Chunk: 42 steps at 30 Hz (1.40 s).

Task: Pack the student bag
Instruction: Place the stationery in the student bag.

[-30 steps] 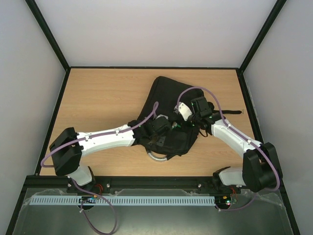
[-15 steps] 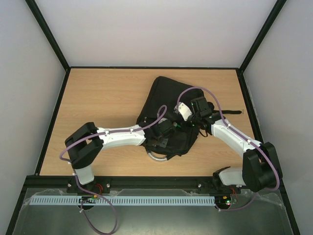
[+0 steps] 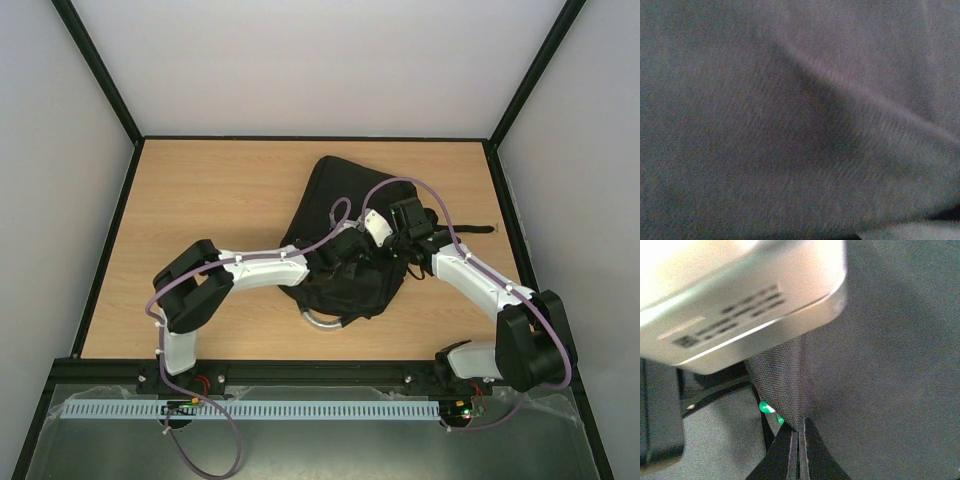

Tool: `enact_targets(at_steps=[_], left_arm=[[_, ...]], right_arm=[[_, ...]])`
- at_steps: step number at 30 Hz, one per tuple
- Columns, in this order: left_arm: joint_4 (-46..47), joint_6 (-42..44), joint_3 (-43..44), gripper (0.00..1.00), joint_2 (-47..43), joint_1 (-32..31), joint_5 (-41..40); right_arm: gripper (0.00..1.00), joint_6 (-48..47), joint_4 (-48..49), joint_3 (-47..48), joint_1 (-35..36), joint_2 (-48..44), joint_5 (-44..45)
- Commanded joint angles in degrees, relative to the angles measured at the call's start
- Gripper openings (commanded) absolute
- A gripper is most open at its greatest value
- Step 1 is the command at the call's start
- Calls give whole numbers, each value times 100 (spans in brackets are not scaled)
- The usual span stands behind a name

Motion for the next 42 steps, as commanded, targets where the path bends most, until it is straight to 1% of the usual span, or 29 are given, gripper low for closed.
enact_targets(at_steps=[1,4,7,16,18,20,21,27,33,38,42], left_arm=[[886,-45,13,3,123,47,-302],[1211,-151,-187,3,100,56,-236],[1291,-299,-376,4,-83,31,-179],[981,-748,-932,8,-876,-522,-286],[1055,-822,-1108,8,-968,-583,-220],[1185,-894,-1283,4,-1012,-590,-116],[1244,-910,-1342,2,-1011,-591,-106],[1846,-782,-1502,2,-805,-517,154],[2223,-726,-1409,2,-490,-330,401],[2238,-687,-1261,2,-261,-231,347],[2306,-569,-1197,2,-129,-182,95]], right_arm=[[1,-14,-303,32,60,68,-168],[1,-23,-298,40,57,89,-153],[1,-23,-297,37,51,90,-152],[1,-36,-292,31,51,118,-135],[1,-29,-297,39,51,137,-142],[1,-23,-312,47,51,161,-154],[1,-23,-326,61,51,160,-155],[1,-5,-315,49,51,52,-151],[1,-5,-328,59,42,35,-157],[1,-14,-332,57,34,75,-191],[1,-18,-349,72,34,105,-202]])
